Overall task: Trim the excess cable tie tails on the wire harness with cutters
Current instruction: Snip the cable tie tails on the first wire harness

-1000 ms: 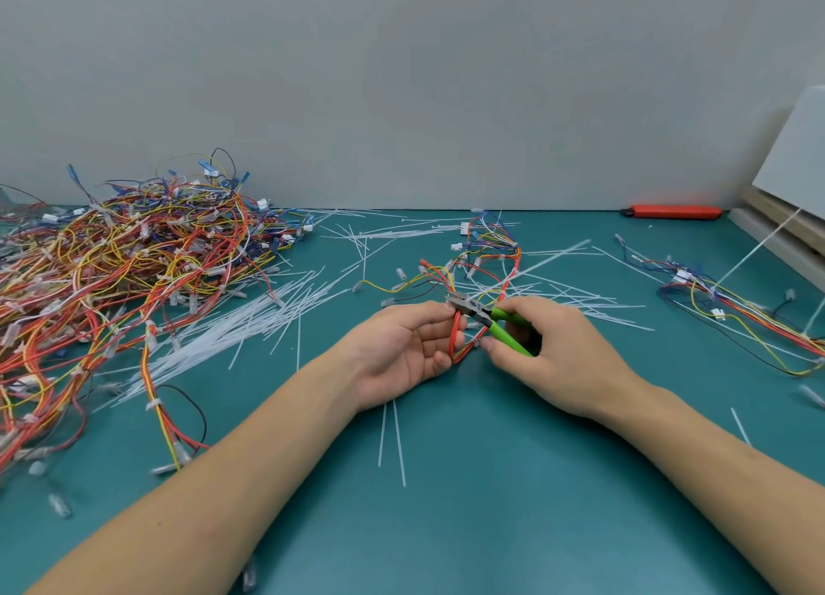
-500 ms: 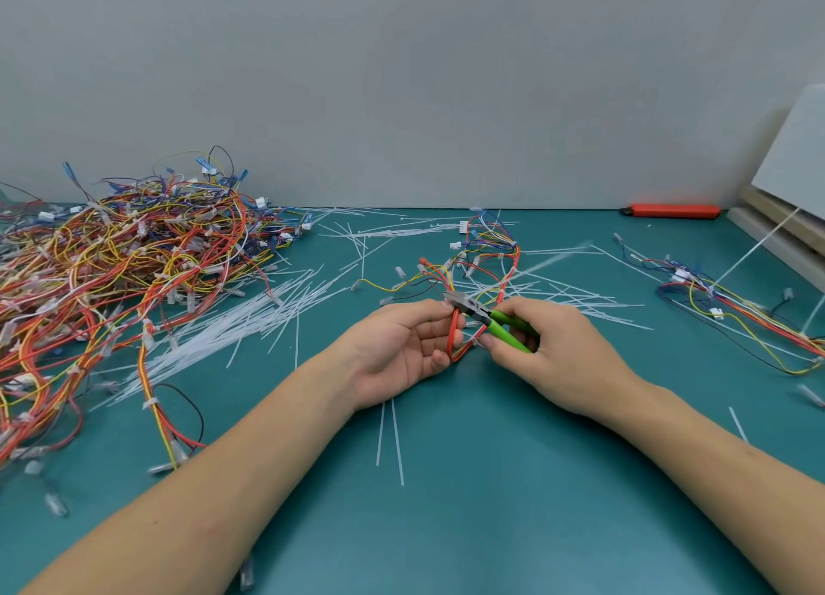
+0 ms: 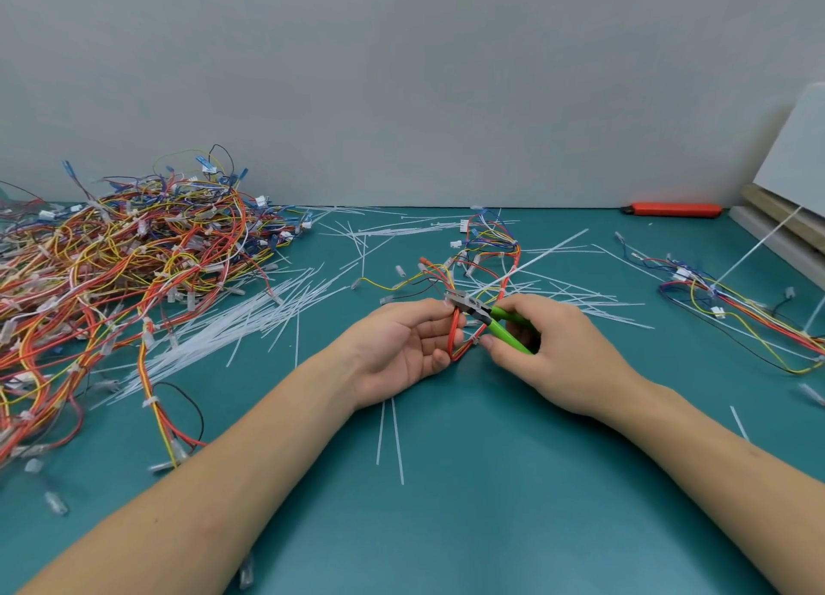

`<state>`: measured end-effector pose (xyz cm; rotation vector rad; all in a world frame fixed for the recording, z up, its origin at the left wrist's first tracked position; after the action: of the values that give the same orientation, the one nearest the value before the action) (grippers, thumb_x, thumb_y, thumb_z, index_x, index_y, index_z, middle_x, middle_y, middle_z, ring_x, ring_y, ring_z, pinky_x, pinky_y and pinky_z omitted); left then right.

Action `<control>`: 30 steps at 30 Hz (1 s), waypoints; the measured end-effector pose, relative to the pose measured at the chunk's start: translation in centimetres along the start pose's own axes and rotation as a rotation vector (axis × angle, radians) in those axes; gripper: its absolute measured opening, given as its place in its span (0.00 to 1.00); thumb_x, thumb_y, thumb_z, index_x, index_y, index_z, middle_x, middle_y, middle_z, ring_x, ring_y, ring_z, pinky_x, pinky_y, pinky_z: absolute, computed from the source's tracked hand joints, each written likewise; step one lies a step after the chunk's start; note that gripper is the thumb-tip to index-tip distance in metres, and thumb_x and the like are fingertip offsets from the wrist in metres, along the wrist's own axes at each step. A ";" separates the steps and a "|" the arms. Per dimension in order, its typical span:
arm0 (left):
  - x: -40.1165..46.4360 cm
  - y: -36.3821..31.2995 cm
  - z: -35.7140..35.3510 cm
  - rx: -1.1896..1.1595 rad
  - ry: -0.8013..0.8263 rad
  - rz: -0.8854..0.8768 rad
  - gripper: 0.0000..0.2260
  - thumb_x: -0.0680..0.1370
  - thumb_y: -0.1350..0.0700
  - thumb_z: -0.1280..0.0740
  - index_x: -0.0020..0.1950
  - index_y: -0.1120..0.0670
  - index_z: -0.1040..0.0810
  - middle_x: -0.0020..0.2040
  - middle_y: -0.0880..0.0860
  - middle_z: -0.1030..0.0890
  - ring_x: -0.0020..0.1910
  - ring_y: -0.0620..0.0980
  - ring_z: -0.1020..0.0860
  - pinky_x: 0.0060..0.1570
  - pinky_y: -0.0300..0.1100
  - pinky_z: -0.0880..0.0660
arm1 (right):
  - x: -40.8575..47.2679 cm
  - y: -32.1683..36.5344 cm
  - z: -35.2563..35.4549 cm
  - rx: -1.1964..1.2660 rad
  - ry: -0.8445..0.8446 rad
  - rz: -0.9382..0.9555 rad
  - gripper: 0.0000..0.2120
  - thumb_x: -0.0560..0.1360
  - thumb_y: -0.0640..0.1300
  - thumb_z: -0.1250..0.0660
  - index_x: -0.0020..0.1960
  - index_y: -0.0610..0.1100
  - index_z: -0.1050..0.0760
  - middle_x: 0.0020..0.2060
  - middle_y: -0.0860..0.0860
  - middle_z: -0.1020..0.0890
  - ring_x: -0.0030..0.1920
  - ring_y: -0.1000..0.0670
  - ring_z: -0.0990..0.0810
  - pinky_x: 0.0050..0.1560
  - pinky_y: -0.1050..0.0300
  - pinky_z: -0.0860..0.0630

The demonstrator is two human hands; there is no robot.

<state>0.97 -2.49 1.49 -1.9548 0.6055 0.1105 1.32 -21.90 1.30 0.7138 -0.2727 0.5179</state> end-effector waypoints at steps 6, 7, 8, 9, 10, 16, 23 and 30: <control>-0.2 0.0 -0.2 -0.001 -0.006 -0.003 0.14 0.80 0.60 0.34 0.36 0.54 0.14 0.39 0.52 0.17 0.35 0.46 0.18 0.28 0.35 0.28 | 0.1 -0.5 -0.3 0.015 0.033 -0.022 0.07 0.79 0.57 0.30 0.47 0.56 0.25 0.31 0.52 0.26 0.33 0.51 0.29 0.36 0.51 0.29; -0.3 -0.1 -0.2 0.002 -0.007 -0.003 0.15 0.81 0.60 0.34 0.36 0.53 0.14 0.39 0.52 0.17 0.35 0.46 0.18 0.28 0.35 0.28 | 0.1 -0.4 -0.3 0.017 0.031 -0.020 0.07 0.79 0.57 0.30 0.47 0.56 0.25 0.31 0.52 0.26 0.33 0.51 0.29 0.36 0.50 0.28; -0.3 -0.1 -0.3 0.004 -0.008 -0.002 0.15 0.81 0.60 0.34 0.36 0.53 0.14 0.39 0.52 0.17 0.35 0.46 0.18 0.28 0.35 0.28 | 0.0 -0.3 -0.3 0.019 0.028 -0.016 0.07 0.79 0.57 0.30 0.47 0.56 0.25 0.32 0.51 0.25 0.34 0.51 0.28 0.38 0.48 0.27; -0.3 0.0 -0.3 0.004 -0.009 -0.001 0.15 0.81 0.60 0.34 0.36 0.53 0.14 0.38 0.52 0.17 0.35 0.46 0.18 0.27 0.35 0.28 | 0.0 -0.2 -0.3 0.020 0.024 -0.012 0.07 0.79 0.57 0.30 0.48 0.55 0.24 0.33 0.52 0.24 0.35 0.51 0.27 0.39 0.49 0.26; -0.3 0.0 -0.2 0.002 -0.010 0.000 0.15 0.81 0.60 0.34 0.36 0.53 0.14 0.38 0.52 0.17 0.34 0.46 0.18 0.27 0.35 0.28 | 0.0 -0.1 -0.3 0.018 0.018 -0.007 0.07 0.78 0.57 0.30 0.49 0.55 0.24 0.34 0.53 0.23 0.36 0.51 0.26 0.40 0.50 0.26; -0.3 -0.1 -0.3 -0.003 -0.011 -0.003 0.15 0.81 0.60 0.34 0.36 0.53 0.14 0.38 0.52 0.17 0.34 0.46 0.18 0.27 0.34 0.28 | 0.0 0.3 0.0 0.033 -0.014 0.002 0.08 0.75 0.57 0.29 0.52 0.56 0.21 0.39 0.55 0.20 0.41 0.52 0.22 0.42 0.59 0.26; -0.2 0.0 -0.1 0.001 -0.005 0.000 0.11 0.80 0.59 0.33 0.40 0.54 0.15 0.39 0.52 0.17 0.35 0.47 0.18 0.28 0.35 0.27 | 0.0 0.0 -0.1 0.053 -0.008 -0.015 0.06 0.76 0.57 0.28 0.50 0.57 0.21 0.35 0.54 0.21 0.36 0.52 0.25 0.39 0.57 0.27; 0.0 0.1 -0.1 0.006 -0.002 0.002 0.09 0.80 0.60 0.33 0.42 0.55 0.16 0.39 0.53 0.16 0.35 0.47 0.18 0.28 0.35 0.27 | 0.0 -0.5 0.0 0.078 0.011 -0.046 0.07 0.77 0.56 0.28 0.47 0.53 0.21 0.30 0.52 0.26 0.31 0.54 0.31 0.35 0.54 0.31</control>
<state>0.91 -2.57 1.45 -1.9481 0.6057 0.1119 1.62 -22.24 1.06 0.7914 -0.2263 0.4906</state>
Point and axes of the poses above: each hand's wrist, its own x-axis towards the middle knuckle, its own z-axis out of the back of the hand, y = z × x, the point moved 4 cm from there along x, towards the middle knuckle
